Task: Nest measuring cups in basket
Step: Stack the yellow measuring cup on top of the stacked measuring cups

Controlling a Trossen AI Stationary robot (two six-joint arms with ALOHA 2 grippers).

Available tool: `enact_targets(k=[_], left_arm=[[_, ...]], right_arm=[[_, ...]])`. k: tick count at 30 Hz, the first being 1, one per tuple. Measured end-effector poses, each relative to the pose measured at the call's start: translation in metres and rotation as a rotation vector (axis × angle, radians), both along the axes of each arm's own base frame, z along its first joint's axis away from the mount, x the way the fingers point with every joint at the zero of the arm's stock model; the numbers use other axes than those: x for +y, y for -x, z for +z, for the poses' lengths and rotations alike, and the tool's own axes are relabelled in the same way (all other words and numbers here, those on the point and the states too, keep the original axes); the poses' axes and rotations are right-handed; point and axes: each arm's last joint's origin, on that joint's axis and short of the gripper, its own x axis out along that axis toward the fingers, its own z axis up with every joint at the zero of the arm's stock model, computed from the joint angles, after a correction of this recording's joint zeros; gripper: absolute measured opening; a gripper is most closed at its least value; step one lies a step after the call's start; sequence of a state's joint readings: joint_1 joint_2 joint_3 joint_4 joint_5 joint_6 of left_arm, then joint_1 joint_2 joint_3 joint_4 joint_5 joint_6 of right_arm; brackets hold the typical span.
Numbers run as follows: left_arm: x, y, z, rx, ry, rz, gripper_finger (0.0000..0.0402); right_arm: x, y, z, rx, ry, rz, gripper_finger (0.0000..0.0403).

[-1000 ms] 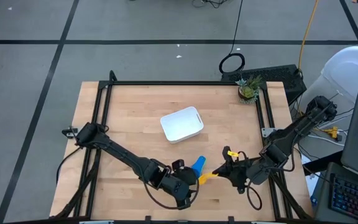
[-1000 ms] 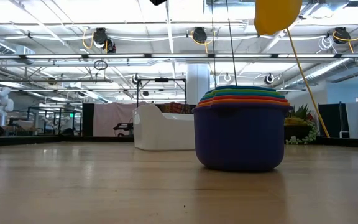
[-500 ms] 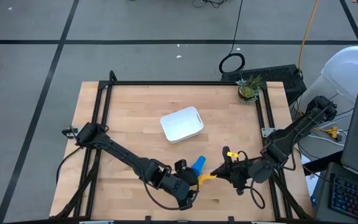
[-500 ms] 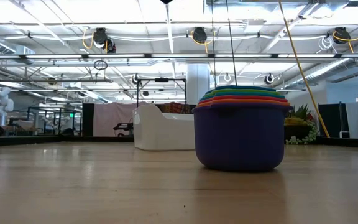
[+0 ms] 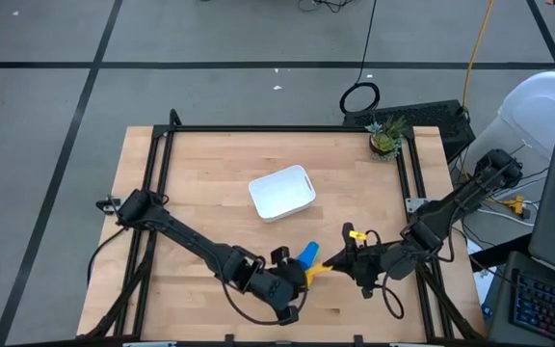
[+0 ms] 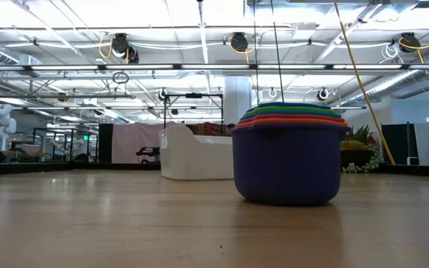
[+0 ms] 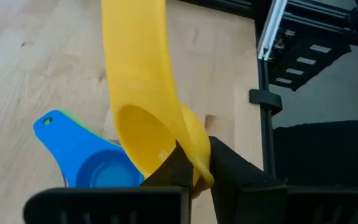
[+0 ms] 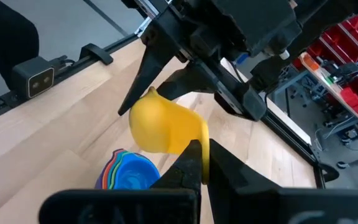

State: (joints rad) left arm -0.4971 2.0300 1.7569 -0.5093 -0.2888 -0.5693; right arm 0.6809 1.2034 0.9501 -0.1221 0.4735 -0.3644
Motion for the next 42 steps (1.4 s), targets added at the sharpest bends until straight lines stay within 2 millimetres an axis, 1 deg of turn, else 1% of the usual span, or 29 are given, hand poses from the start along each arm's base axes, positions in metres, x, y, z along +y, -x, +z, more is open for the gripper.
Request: enact_targets(k=[5, 8, 11, 15, 18, 21, 24, 29, 32, 34, 37, 42], left_arm=[[0.0, 0.002, -0.001, 0.004, 0.006, 0.049, 0.0026], [0.0, 0.004, -0.003, 0.023, 0.002, 0.085, 0.0026], [0.004, 0.012, -0.011, 0.111, -0.03, 0.155, 0.0025], [0.009, 0.017, -0.016, 0.183, -0.051, 0.224, 0.0019], [0.01, 0.017, -0.016, 0.178, -0.022, 0.253, 0.0013], [0.011, 0.014, -0.014, 0.16, 0.039, 0.303, 0.0012], [0.016, 0.011, -0.015, 0.164, 0.081, 0.355, 0.0012], [0.022, 0.004, -0.012, 0.128, 0.124, 0.365, 0.0011], [0.022, -0.007, -0.015, 0.104, 0.144, 0.324, 0.0011], [0.022, -0.012, -0.025, 0.144, 0.136, 0.31, 0.0011], [0.019, -0.018, -0.033, 0.216, 0.114, 0.305, 0.001], [0.015, -0.027, -0.035, 0.312, 0.06, 0.329, 0.001]], right_arm=[[-0.005, -0.004, -0.001, 0.007, -0.009, -0.025, 0.0001], [-0.009, -0.004, -0.004, 0.036, 0.018, -0.042, 0.0011], [-0.01, -0.001, -0.007, 0.085, 0.03, -0.045, 0.0037], [-0.016, 0.004, -0.017, 0.189, 0.038, -0.096, 0.0085], [-0.02, 0.006, -0.02, 0.21, 0.05, -0.194, 0.0121], [-0.021, 0.007, -0.021, 0.213, 0.041, -0.233, 0.015], [-0.022, 0.006, -0.021, 0.208, 0.031, -0.242, 0.0168], [-0.026, 0.003, -0.021, 0.209, 0.006, -0.271, 0.018], [-0.027, 0.003, -0.022, 0.217, 0.013, -0.275, 0.018], [-0.027, 0.004, -0.022, 0.221, 0.014, -0.277, 0.0178], [-0.027, 0.005, -0.023, 0.228, 0.004, -0.287, 0.0176], [-0.028, 0.004, -0.022, 0.226, -0.003, -0.29, 0.0176]])
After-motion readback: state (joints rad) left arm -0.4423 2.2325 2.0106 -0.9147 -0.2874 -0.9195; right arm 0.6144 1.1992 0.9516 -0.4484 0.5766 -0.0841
